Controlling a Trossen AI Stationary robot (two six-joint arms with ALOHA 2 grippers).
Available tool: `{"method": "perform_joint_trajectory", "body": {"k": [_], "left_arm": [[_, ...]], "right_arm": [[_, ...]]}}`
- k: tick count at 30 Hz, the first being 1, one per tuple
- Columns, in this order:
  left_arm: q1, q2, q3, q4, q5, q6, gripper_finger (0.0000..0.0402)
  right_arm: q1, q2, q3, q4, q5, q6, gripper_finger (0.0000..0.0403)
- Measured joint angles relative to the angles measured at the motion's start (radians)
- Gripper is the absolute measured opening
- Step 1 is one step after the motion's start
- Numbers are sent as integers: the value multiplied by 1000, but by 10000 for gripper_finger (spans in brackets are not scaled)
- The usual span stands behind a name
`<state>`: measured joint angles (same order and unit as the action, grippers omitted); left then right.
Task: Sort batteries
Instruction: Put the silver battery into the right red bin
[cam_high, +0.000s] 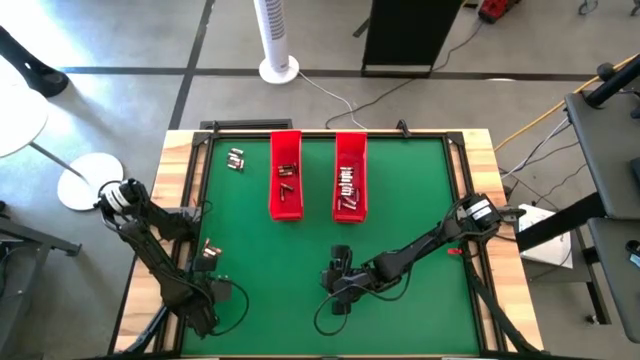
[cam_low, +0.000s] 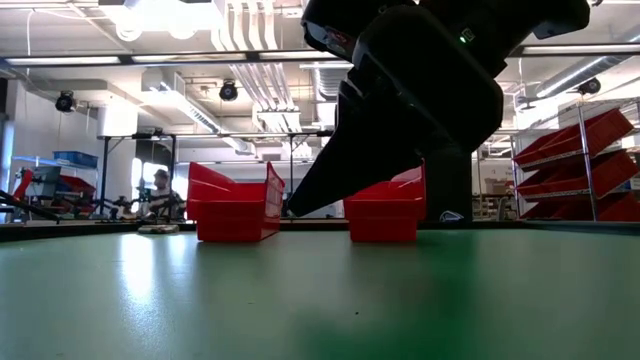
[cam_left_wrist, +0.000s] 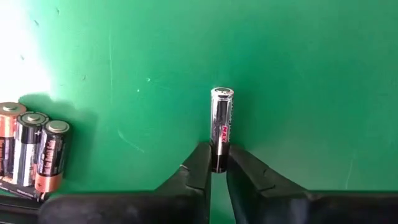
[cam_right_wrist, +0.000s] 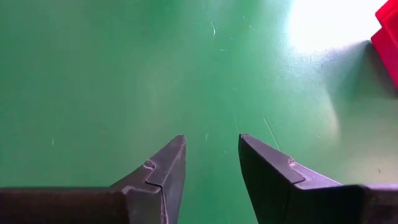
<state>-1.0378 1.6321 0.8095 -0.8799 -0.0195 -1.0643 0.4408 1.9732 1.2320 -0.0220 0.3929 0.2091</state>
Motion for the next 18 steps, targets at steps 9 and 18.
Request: {"method": "perform_joint_trajectory", "body": {"k": [9,18], "left_arm": [[39,7,78,83,-236,-26,13],[225,33,63,432,-352,184,12]], "right_arm": [[0,0,0,9,0,-1,128],[2,0,2,33,0,-1,142]]}}
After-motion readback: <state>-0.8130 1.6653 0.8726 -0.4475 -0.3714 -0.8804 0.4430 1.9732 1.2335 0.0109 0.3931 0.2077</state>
